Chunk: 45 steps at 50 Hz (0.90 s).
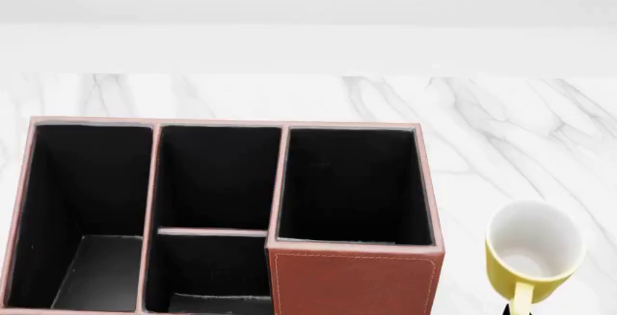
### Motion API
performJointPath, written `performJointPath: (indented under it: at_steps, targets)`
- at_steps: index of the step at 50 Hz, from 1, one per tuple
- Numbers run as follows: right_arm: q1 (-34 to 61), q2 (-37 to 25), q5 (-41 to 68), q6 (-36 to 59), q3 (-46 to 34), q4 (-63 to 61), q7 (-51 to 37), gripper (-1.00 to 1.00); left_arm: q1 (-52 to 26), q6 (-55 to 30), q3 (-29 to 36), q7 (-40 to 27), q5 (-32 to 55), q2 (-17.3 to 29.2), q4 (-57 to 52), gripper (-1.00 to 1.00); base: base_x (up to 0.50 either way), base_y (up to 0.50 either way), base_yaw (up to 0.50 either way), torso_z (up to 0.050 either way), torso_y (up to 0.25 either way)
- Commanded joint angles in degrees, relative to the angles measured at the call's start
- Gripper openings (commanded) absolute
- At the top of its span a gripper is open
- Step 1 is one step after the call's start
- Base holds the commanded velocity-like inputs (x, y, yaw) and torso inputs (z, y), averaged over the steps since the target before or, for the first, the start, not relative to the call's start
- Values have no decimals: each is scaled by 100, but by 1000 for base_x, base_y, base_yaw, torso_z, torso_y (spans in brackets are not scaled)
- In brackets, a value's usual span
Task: Pick up the yellow and white mug and place it to the right of the caddy.
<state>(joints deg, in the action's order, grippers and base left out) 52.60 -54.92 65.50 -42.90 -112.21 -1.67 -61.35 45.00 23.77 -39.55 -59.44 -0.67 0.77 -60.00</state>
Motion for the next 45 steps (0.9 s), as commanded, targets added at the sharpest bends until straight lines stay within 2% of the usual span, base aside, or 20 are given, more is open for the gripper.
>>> performJointPath:
  at_steps: [1,18,45]
  targets:
    - [-21,277,80,-140,201,828,439,-100,-1,20,-5,308,76,-76,0,100,0,0,0,0,0]
    - [-358,764,697,-181,398,1655,1060,-100,-1,18,-40,328,109,-76,0,100,0,0,0,0,1]
    - [-673,1205,1177,-38,601,2437,1615,-100,-1,2,10,322,67,-76,0,100,0,0,0,0,0]
